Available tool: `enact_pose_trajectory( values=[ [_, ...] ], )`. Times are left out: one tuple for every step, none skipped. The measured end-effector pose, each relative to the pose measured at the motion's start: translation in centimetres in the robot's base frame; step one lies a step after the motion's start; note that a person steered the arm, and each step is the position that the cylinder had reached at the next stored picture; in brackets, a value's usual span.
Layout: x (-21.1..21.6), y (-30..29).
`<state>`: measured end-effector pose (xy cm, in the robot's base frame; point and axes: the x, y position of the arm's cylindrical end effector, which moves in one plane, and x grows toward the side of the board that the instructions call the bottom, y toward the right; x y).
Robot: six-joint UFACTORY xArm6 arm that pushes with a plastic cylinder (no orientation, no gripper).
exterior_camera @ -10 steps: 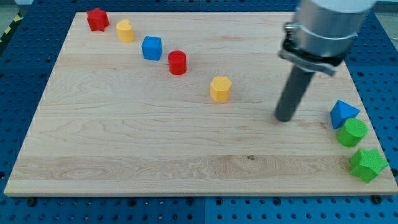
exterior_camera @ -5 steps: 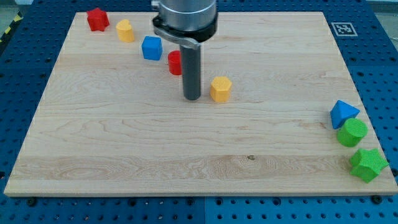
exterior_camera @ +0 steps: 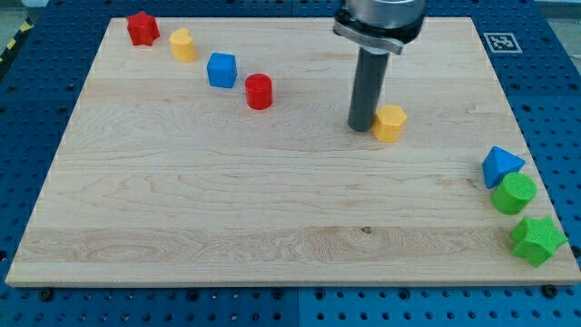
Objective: Move the yellow hexagon towards the center right
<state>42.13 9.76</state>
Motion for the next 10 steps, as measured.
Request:
enact_pose_trajectory(
  values=[
    [0.0, 2.6],
    [0.0, 5.2],
    [0.0, 7.2],
    [0.0, 7.0],
    [0.6, 6.5],
    [0.6, 7.6],
    [0.9, 9.5],
    [1.1, 10.5],
    [1.1, 9.3],
    [1.2, 4.1]
  ],
)
